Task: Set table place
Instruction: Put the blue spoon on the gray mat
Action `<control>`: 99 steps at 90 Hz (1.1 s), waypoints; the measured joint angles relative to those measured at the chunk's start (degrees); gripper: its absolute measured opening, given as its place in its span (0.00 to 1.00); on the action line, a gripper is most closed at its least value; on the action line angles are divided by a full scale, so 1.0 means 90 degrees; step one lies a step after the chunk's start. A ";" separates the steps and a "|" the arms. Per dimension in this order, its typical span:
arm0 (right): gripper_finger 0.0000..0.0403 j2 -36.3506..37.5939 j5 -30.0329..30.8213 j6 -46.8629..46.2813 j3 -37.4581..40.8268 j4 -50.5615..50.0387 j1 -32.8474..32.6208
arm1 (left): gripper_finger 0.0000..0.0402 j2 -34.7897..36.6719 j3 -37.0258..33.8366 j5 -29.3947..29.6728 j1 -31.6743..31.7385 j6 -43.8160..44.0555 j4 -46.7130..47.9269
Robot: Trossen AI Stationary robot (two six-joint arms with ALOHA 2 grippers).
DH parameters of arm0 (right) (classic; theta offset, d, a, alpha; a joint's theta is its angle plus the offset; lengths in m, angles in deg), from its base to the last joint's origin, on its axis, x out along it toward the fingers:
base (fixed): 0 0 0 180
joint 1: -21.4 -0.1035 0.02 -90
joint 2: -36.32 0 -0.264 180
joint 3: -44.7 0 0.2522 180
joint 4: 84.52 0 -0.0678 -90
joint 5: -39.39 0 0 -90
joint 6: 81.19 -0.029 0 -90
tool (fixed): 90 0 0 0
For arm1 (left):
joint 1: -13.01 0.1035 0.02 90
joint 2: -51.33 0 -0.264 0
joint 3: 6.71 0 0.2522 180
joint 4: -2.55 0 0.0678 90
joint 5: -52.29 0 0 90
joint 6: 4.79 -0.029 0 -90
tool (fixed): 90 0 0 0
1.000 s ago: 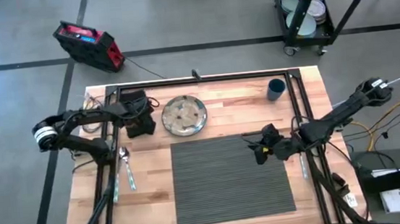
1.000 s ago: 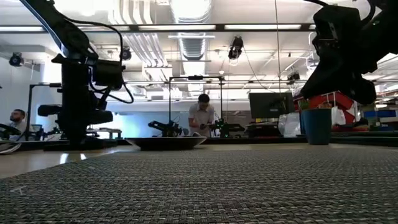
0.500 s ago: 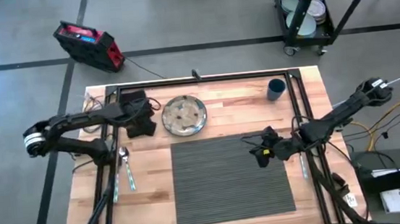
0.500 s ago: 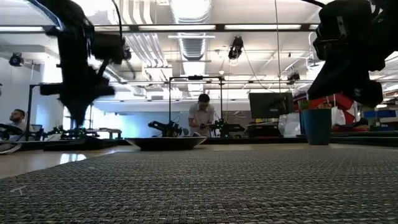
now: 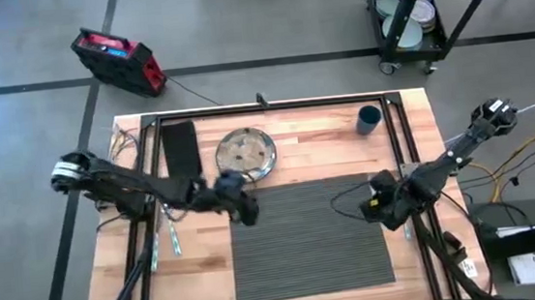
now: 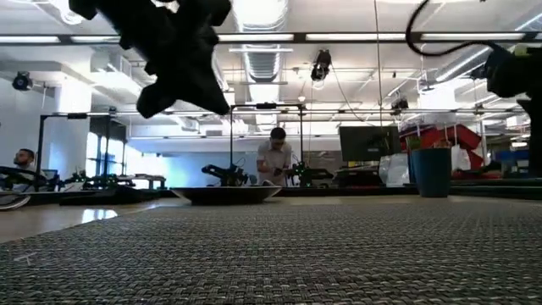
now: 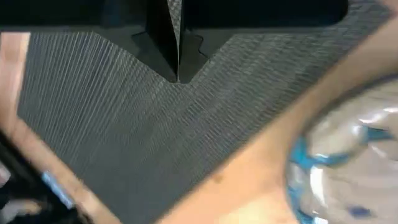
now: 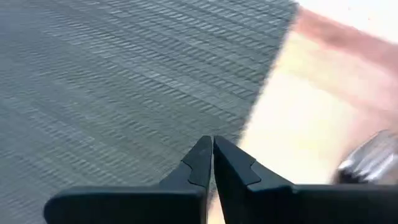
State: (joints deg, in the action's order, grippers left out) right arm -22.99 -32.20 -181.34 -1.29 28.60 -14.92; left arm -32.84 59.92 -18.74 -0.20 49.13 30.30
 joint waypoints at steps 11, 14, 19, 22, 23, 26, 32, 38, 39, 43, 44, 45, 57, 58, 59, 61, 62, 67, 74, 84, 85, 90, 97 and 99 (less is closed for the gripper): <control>0.00 -0.0108 -0.0755 0.0035 0.0032 -0.0100 0.0000 | 0.00 -0.0826 0.0629 -0.0417 -0.0143 -0.0455 0.0212; 0.00 -0.0150 -0.0926 -0.0166 0.0065 -0.0214 0.0005 | 0.00 -0.1035 0.0821 -0.0669 -0.0142 -0.0662 0.0195; 0.00 -0.0196 -0.1022 -0.0410 0.0078 -0.0302 0.0010 | 0.00 -0.1301 0.1093 -0.1102 -0.0140 -0.1092 0.0188; 0.01 -0.0220 -0.1059 -0.0588 0.0073 -0.0302 0.0008 | 0.00 -0.1421 0.1215 -0.1320 -0.0140 -0.1426 0.0267; 0.01 -0.0230 -0.1064 -0.0653 0.0075 -0.0304 0.0008 | 0.00 -0.1460 0.1258 -0.1382 -0.0140 -0.1546 0.0291; 0.02 -0.0267 -0.1061 -0.0819 0.0079 -0.0326 0.0004 | 0.00 -0.1560 0.1388 -0.1563 -0.0139 -0.1873 0.0340; 0.03 -0.0300 -0.1096 -0.1162 0.0083 -0.0334 0.0008 | 0.00 -0.1644 0.1569 -0.1672 -0.0140 -0.2355 0.0414; 0.06 -0.0375 -0.1104 -0.1644 0.0087 -0.0270 0.0008 | 0.02 -0.1635 0.1645 -0.1664 -0.0134 -0.2678 0.0678; 0.06 -0.0381 -0.1093 -0.1707 0.0089 -0.0229 0.0008 | 0.02 -0.1635 0.1654 -0.1663 -0.0132 -0.2720 0.0707; 0.08 -0.0386 -0.0953 -0.1805 0.0090 0.0056 0.0031 | 0.03 -0.1629 0.1665 -0.1625 -0.0121 -0.2898 0.0813; 0.09 -0.0388 -0.0892 -0.1806 0.0090 0.0154 0.0036 | 0.03 -0.1617 0.1661 -0.1591 -0.0116 -0.2933 0.0856; 0.09 -0.0392 -0.0825 -0.1805 0.0090 0.0265 0.0046 | 0.04 -0.1605 0.1652 -0.1560 -0.0114 -0.2974 0.0897; 0.15 -0.0616 0.0540 -0.1409 0.0090 0.2181 0.0246 | 0.08 -0.1400 0.1376 -0.1426 -0.0097 -0.3335 0.1208; 0.15 -0.0641 0.0676 -0.1316 0.0090 0.2381 0.0277 | 0.09 -0.1378 0.1344 -0.1421 -0.0097 -0.3364 0.1233; 0.15 -0.0669 0.0805 -0.1218 0.0090 0.2584 0.0313 | 0.09 -0.1360 0.1310 -0.1409 -0.0097 -0.3384 0.1273; 0.16 -0.0752 0.1062 -0.1022 0.0089 0.3039 0.0387 | 0.10 -0.1321 0.1241 -0.1392 -0.0097 -0.3410 0.1358; 0.16 -0.0803 0.1174 -0.0913 0.0086 0.3260 0.0427 | 0.11 -0.1299 0.1207 -0.1389 -0.0097 -0.3420 0.1400; 0.16 -0.1057 0.1567 -0.0421 0.0081 0.4225 0.0670 | 0.12 -0.1197 0.1035 -0.1385 -0.0097 -0.3415 0.1492; 0.15 -0.1497 0.1604 0.0241 0.0060 0.5488 0.1146 | 0.15 -0.0975 0.0764 -0.1384 -0.0097 -0.3200 0.1614; 0.11 -0.2286 0.0792 0.1283 -0.0250 0.6307 0.1762 | 0.19 -0.0562 0.0257 -0.1386 -0.0114 -0.2445 0.1989; 0.10 -0.2369 0.0702 0.1393 -0.0302 0.6347 0.1813 | 0.20 -0.0517 0.0196 -0.1388 -0.0121 -0.2345 0.2056; 0.08 -0.2756 0.0285 0.1820 -0.0600 0.6475 0.2028 | 0.21 -0.0255 -0.0120 -0.1397 -0.0162 -0.1721 0.2534; 0.06 -0.3101 0.0040 0.2279 -0.0950 0.6416 0.2225 | 0.23 0.0137 -0.0516 -0.1393 -0.0255 -0.0838 0.2906; 0.06 -0.3195 0.0040 0.2409 -0.1057 0.6405 0.2274 | 0.24 0.0278 -0.0648 -0.1395 -0.0296 -0.0618 0.2972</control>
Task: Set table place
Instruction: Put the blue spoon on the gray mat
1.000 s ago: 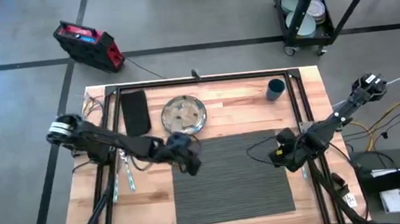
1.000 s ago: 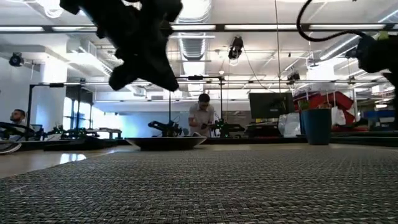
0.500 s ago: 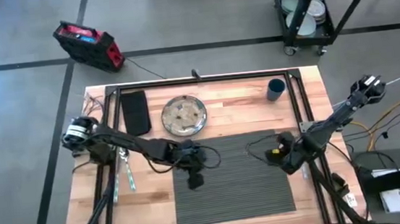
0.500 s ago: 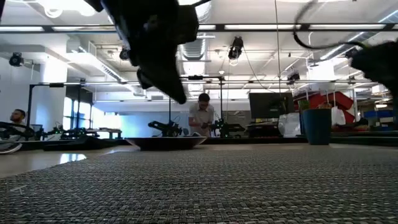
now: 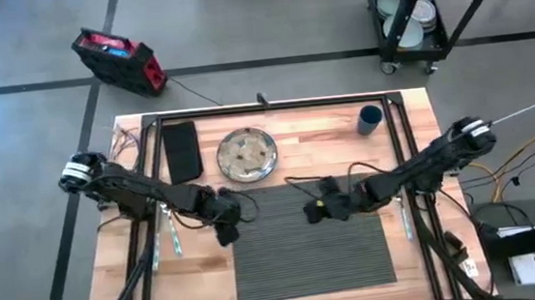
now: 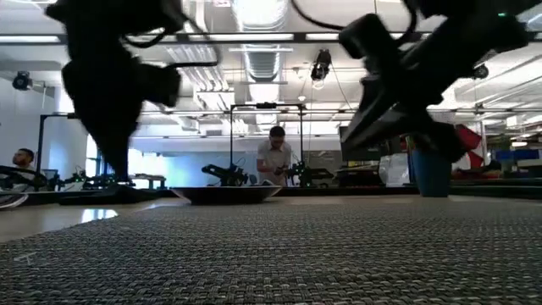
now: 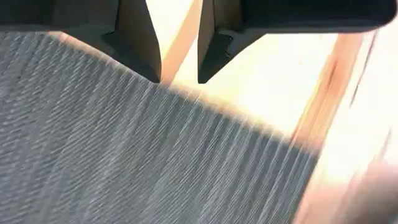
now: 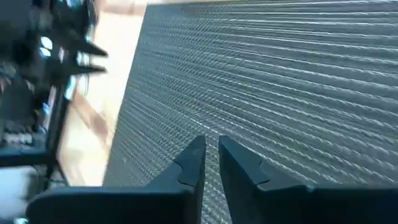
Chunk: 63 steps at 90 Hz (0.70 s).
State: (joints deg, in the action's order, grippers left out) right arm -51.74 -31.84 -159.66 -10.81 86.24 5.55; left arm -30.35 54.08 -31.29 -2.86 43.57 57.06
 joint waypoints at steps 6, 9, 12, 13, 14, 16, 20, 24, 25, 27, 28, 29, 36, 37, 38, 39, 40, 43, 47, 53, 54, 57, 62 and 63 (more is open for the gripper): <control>0.05 -0.0234 0.0032 0.0346 -0.0334 0.0111 0.0160 | 0.26 0.0373 -0.0369 -0.0019 -0.0104 0.0734 0.0354; 0.05 -0.0256 0.0029 0.0465 -0.0424 0.0081 0.0247 | 0.26 0.0525 -0.0534 -0.0104 -0.0149 0.1153 0.0492; 0.05 -0.0295 0.0032 0.0610 -0.0533 -0.0020 0.0334 | 0.26 0.0671 -0.0689 -0.0247 -0.0176 0.1555 0.0583; 0.05 -0.0319 0.0027 0.0678 -0.0579 -0.0026 0.0364 | 0.26 0.0727 -0.0742 -0.0299 -0.0192 0.1698 0.0620; 0.05 -0.0342 0.0017 0.0748 -0.0630 -0.0018 0.0395 | 0.26 0.0787 -0.0797 -0.0341 -0.0214 0.1838 0.0655; 0.05 -0.0375 -0.0037 0.0895 -0.0732 0.0031 0.0460 | 0.26 0.0898 -0.0900 -0.0408 -0.0253 0.2095 0.0748; 0.05 -0.0393 -0.0179 0.1222 -0.0863 0.0034 0.0570 | 0.24 0.1072 -0.1059 -0.0511 -0.0331 0.2550 0.1021; 0.05 -0.0354 -0.0291 0.1525 -0.0964 -0.0262 0.0691 | 0.22 0.1205 -0.1187 -0.0566 -0.0446 0.2887 0.1081; 0.05 -0.0350 -0.0319 0.1600 -0.1005 -0.0334 0.0722 | 0.21 0.1252 -0.1211 -0.0559 -0.0487 0.2962 0.1067; 0.04 -0.0348 -0.0379 0.1760 -0.1116 -0.0428 0.0794 | 0.20 0.1338 -0.1255 -0.0538 -0.0558 0.3127 0.1044; 0.04 -0.0348 -0.0418 0.1834 -0.1176 -0.0468 0.0827 | 0.19 0.1378 -0.1269 -0.0520 -0.0595 0.3217 0.1057; 0.04 -0.0348 -0.0450 0.1886 -0.1230 -0.0515 0.0857 | 0.18 0.1417 -0.1279 -0.0496 -0.0632 0.3309 0.1079; 0.03 -0.0154 -0.0481 0.2328 -0.1529 -0.1439 0.1060 | 0.11 0.1556 -0.1257 -0.0115 -0.0913 0.4065 0.1272; 0.03 -0.0130 -0.0468 0.2394 -0.1576 -0.1626 0.1093 | 0.10 0.1559 -0.1243 -0.0058 -0.0963 0.4208 0.1299; 0.03 -0.0112 -0.0461 0.2467 -0.1627 -0.1799 0.1128 | 0.08 0.1565 -0.1227 -0.0004 -0.1011 0.4352 0.1336; 0.03 -0.0102 -0.0459 0.2547 -0.1682 -0.1958 0.1165 | 0.07 0.1571 -0.1210 0.0037 -0.1057 0.4485 0.1379; 0.03 -0.0095 -0.0455 0.2623 -0.1745 -0.2092 0.1204 | 0.06 0.1576 -0.1194 0.0071 -0.1101 0.4610 0.1426; 0.03 -0.0056 -0.0429 0.2813 -0.1912 -0.2459 0.1317 | 0.03 0.1592 -0.1125 0.0174 -0.1254 0.5086 0.1686; 0.03 0.0066 -0.0417 0.3055 -0.2018 -0.3057 0.1465 | 0.01 0.1580 -0.1002 0.0236 -0.1415 0.5724 0.2099; 0.05 0.0185 -0.0437 0.3420 -0.2102 -0.3948 0.1715 | 0.03 0.1501 -0.0831 0.0235 -0.1629 0.6598 0.2385; 0.05 0.0199 -0.0448 0.3473 -0.2119 -0.4001 0.1760 | 0.04 0.1493 -0.0809 0.0231 -0.1672 0.6720 0.2413; 0.06 0.0265 -0.0469 0.3615 -0.2143 -0.4091 0.1883 | 0.06 0.1465 -0.0764 0.0221 -0.1774 0.7015 0.2534; 0.09 0.0455 -0.0472 0.3892 -0.2040 -0.4366 0.2049 | 0.10 0.1348 -0.0703 0.0175 -0.1859 0.7362 0.2702; 0.10 0.0503 -0.0473 0.3931 -0.2003 -0.4414 0.2077 | 0.11 0.1322 -0.0700 0.0161 -0.1868 0.7425 0.2685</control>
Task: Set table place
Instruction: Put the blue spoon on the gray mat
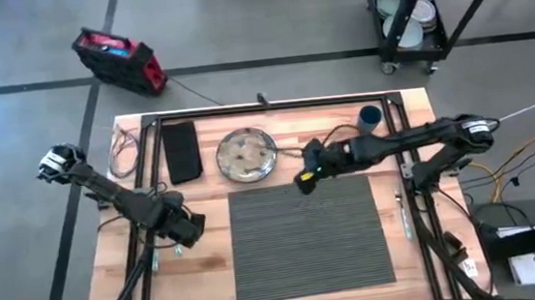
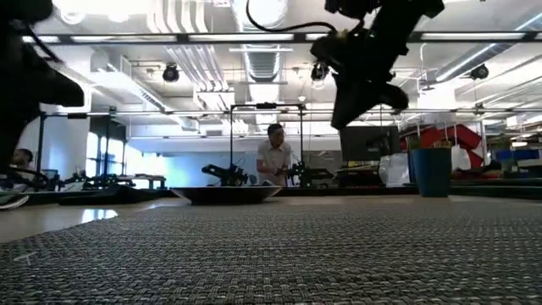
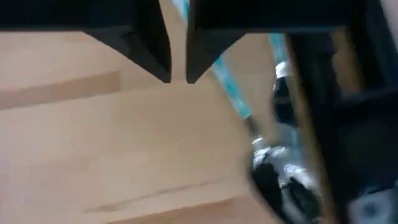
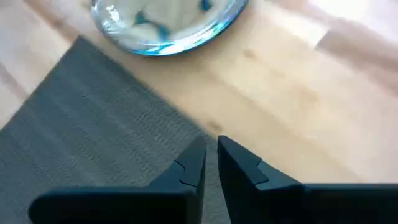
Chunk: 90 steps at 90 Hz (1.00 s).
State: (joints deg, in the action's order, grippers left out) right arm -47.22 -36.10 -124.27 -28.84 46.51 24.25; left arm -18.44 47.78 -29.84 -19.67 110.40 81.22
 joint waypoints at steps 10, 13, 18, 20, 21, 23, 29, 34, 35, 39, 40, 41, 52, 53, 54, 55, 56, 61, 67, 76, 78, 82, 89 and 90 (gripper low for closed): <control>0.17 0.0386 -0.0371 0.0500 0.0354 0.0265 0.0352 | 0.20 -0.0147 -0.0030 -0.0119 -0.0090 0.0378 -0.0089; 0.20 0.0532 -0.0469 0.0619 0.0507 0.0205 0.0430 | 0.24 -0.0222 -0.0032 -0.0158 -0.0094 0.0544 -0.0097; 0.24 0.0700 -0.0501 0.0767 0.0683 0.0092 0.0566 | 0.29 -0.0285 -0.0058 -0.0195 -0.0117 0.0841 -0.0193; 0.26 0.0771 -0.0512 0.0813 0.0747 0.0134 0.0626 | 0.31 -0.0314 -0.0075 -0.0204 -0.0114 0.0878 -0.0205; 0.27 0.0813 -0.0511 0.0835 0.0779 0.0165 0.0654 | 0.32 -0.0331 -0.0081 -0.0212 -0.0105 0.0888 -0.0196; 0.29 0.0896 -0.0513 0.0885 0.0846 0.0196 0.0706 | 0.34 -0.0374 -0.0089 -0.0233 -0.0086 0.0918 -0.0165; 0.33 0.1169 -0.0596 0.0985 0.1080 0.0143 0.0805 | 0.40 -0.0530 -0.0122 -0.0381 -0.0059 0.1022 -0.0162; 0.36 0.1304 -0.0665 0.1089 0.1191 0.0156 0.0911 | 0.43 -0.0625 -0.0165 -0.0501 -0.0043 0.1047 -0.0205; 0.36 0.1336 -0.0680 0.1101 0.1216 0.0165 0.0925 | 0.43 -0.0642 -0.0170 -0.0510 -0.0035 0.1048 -0.0201; 0.38 0.1493 -0.0760 0.1145 0.1342 0.0144 0.0965 | 0.45 -0.0733 -0.0171 -0.0551 -0.0020 0.1074 -0.0170; 0.38 0.1533 -0.0780 0.1164 0.1371 0.0127 0.0973 | 0.45 -0.0762 -0.0172 -0.0581 -0.0019 0.1090 -0.0173; 0.39 0.1568 -0.0802 0.1180 0.1398 0.0109 0.0979 | 0.46 -0.0789 -0.0175 -0.0621 -0.0020 0.1107 -0.0177; 0.40 0.1807 -0.0836 0.1256 0.1590 0.0157 0.1057 | 0.46 -0.0963 -0.0254 -0.0699 0.0039 0.1125 -0.0273; 0.40 0.1836 -0.0836 0.1267 0.1615 0.0138 0.1056 | 0.46 -0.0984 -0.0269 -0.0695 0.0042 0.1125 -0.0302; 0.40 0.1862 -0.0837 0.1275 0.1638 0.0117 0.1054 | 0.45 -0.1005 -0.0289 -0.0694 0.0044 0.1126 -0.0343; 0.39 0.1885 -0.0839 0.1281 0.1658 0.0095 0.1051 | 0.45 -0.1028 -0.0316 -0.0697 0.0046 0.1127 -0.0403; 0.39 0.1898 -0.0841 0.1283 0.1670 0.0076 0.1052 | 0.45 -0.1042 -0.0344 -0.0701 0.0047 0.1126 -0.0465; 0.38 0.1921 -0.0831 0.1282 0.1679 0.0099 0.1062 | 0.43 -0.1088 -0.0488 -0.0744 0.0053 0.1125 -0.0780; 0.37 0.1988 -0.0835 0.1342 0.1723 0.0040 0.1063 | 0.39 -0.1068 -0.0680 -0.0710 0.0068 0.1146 -0.1181; 0.35 0.2008 -0.0836 0.1419 0.1733 0.0009 0.1067 | 0.33 -0.1056 -0.0928 -0.0714 0.0082 0.1120 -0.1615; 0.35 0.2010 -0.0828 0.1436 0.1735 -0.0008 0.1065 | 0.32 -0.1055 -0.0949 -0.0702 0.0083 0.1122 -0.1652; 0.34 0.2024 -0.0833 0.1469 0.1758 -0.0062 0.1063 | 0.29 -0.1070 -0.0949 -0.0671 0.0085 0.1130 -0.1669; 0.32 0.2017 -0.0830 0.1478 0.1762 -0.0087 0.1065 | 0.24 -0.1009 -0.0910 -0.0707 0.0099 0.1115 -0.1638; 0.32 0.2017 -0.0829 0.1480 0.1762 -0.0078 0.1065 | 0.23 -0.0996 -0.0904 -0.0707 0.0099 0.1111 -0.1625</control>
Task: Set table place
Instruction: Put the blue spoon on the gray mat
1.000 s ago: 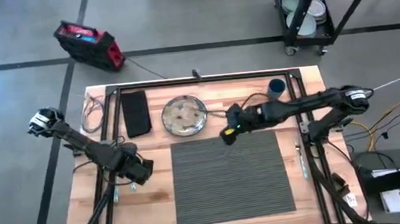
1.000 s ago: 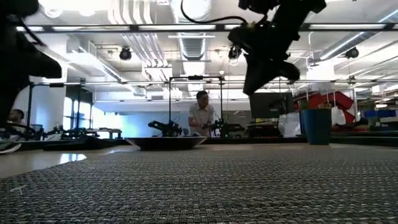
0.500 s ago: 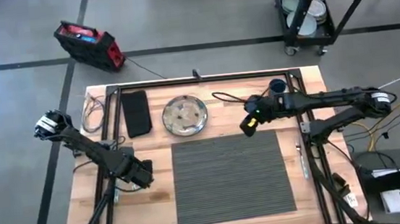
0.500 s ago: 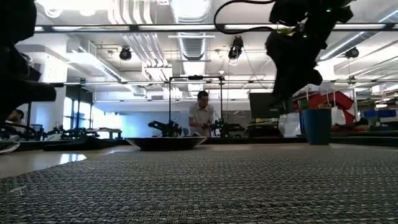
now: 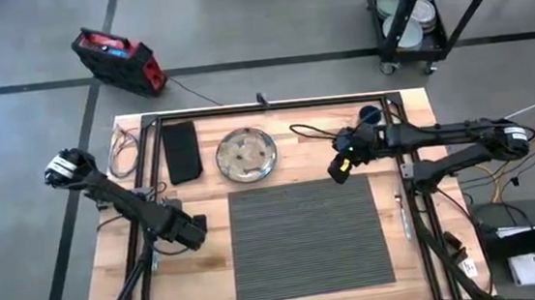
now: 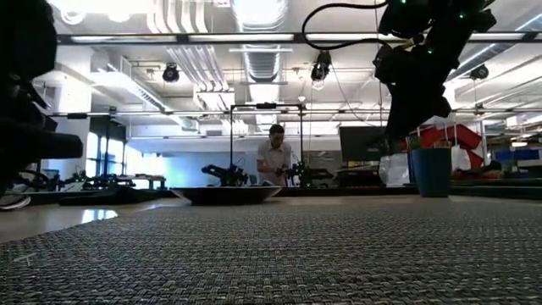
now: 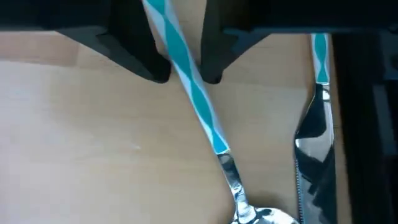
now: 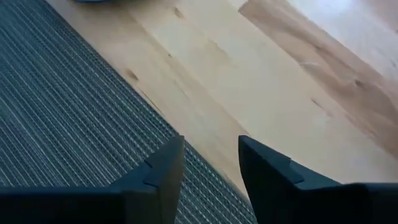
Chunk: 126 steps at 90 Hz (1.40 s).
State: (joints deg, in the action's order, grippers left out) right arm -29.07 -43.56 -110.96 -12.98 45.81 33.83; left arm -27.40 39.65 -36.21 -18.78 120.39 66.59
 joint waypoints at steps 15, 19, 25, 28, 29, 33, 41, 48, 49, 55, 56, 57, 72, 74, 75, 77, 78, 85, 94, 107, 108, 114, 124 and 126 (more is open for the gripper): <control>0.27 0.0002 0.0001 0.0056 0.0032 0.0018 0.0000 | 0.09 0.0029 -0.0003 -0.0029 -0.0002 -0.0153 0.0068; 0.26 0.0006 0.0013 0.0071 0.0032 0.0003 0.0000 | 0.05 0.0029 -0.0008 -0.0007 -0.0002 -0.0180 0.0068; 0.24 0.0018 0.0029 0.0093 0.0032 0.0020 0.0000 | 0.05 0.0031 -0.0027 0.0001 -0.0002 -0.0184 0.0060; 0.23 0.0019 0.0036 0.0095 0.0032 0.0029 0.0000 | 0.05 0.0034 -0.0025 0.0007 -0.0004 -0.0226 0.0050; 0.22 0.0019 0.0039 0.0095 0.0032 0.0028 0.0000 | 0.05 0.0034 -0.0024 0.0009 -0.0005 -0.0245 0.0047; 0.21 0.0019 0.0048 0.0099 0.0032 0.0018 0.0000 | 0.05 0.0038 -0.0027 0.0040 -0.0005 -0.0320 0.0035; 0.18 0.0022 0.0051 0.0149 0.0032 0.0023 0.0000 | 0.05 0.0049 -0.0021 0.0068 -0.0003 -0.0347 0.0031; 0.16 0.0021 0.0049 0.0146 0.0032 0.0023 0.0000 | 0.05 0.0065 0.0020 0.0154 -0.0007 -0.0386 0.0039; 0.15 0.0022 0.0050 0.0147 0.0032 0.0023 0.0000 | 0.05 0.0068 0.0026 0.0162 -0.0007 -0.0400 0.0041; 0.14 0.0019 0.0052 0.0151 0.0032 0.0023 0.0000 | 0.05 0.0070 0.0049 0.0200 -0.0007 -0.0482 0.0050; 0.13 0.0019 0.0052 0.0153 0.0032 0.0023 0.0000 | 0.05 0.0070 0.0054 0.0215 -0.0007 -0.0491 0.0052; 0.13 0.0019 0.0052 0.0154 0.0032 0.0023 0.0000 | 0.05 0.0070 0.0060 0.0228 -0.0007 -0.0502 0.0053; 0.11 0.0019 0.0052 0.0156 0.0032 0.0031 0.0000 | 0.05 0.0104 0.0407 0.0693 -0.0005 -0.0631 0.0160; 0.11 0.0019 0.0053 0.0156 0.0032 0.0039 0.0000 | 0.05 0.0117 0.0495 0.0793 0.0003 -0.0690 0.0115; 0.11 0.0019 0.0053 0.0156 0.0032 0.0041 0.0000 | 0.05 0.0126 0.0536 0.0841 0.0006 -0.0716 0.0094; 0.11 0.0021 0.0054 0.0156 0.0032 0.0044 0.0000 | 0.05 0.0135 0.0611 0.0947 0.0009 -0.0763 0.0099; 0.11 0.0021 0.0054 0.0156 0.0032 0.0048 0.0000 | 0.05 0.0136 0.0648 0.1005 0.0007 -0.0789 0.0121; 0.12 0.0019 0.0054 0.0163 0.0031 0.0115 0.0000 | 0.04 0.0109 0.0961 0.1326 0.0022 -0.0967 0.0269; 0.14 0.0037 0.0054 0.0163 0.0029 0.0238 0.0000 | 0.04 -0.0006 0.1437 0.1797 0.0154 -0.1285 0.0121; 0.17 0.0058 0.0053 0.0164 -0.0010 0.0511 0.0059 | 0.04 -0.0628 0.2255 0.2106 0.0671 -0.2477 -0.0334; 0.17 0.0058 0.0054 0.0163 -0.0027 0.0524 0.0071 | 0.04 -0.0702 0.2328 0.2108 0.0733 -0.2616 -0.0355; 0.19 0.0063 0.0059 0.0164 -0.0163 0.0563 0.0151 | 0.04 -0.1205 0.2780 0.2112 0.1106 -0.3475 -0.0585; 0.20 0.0063 0.0061 0.0323 -0.0438 0.0541 0.0302 | 0.04 -0.2154 0.3659 0.1887 0.1761 -0.5068 -0.1268; 0.20 0.0063 0.0061 0.0383 -0.0503 0.0547 0.0330 | 0.04 -0.2350 0.3856 0.1806 0.1882 -0.5385 -0.1406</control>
State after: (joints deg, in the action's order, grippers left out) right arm -28.50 -43.01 -107.51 -17.51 50.74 36.79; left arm -48.55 74.35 -19.95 -1.84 71.93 53.94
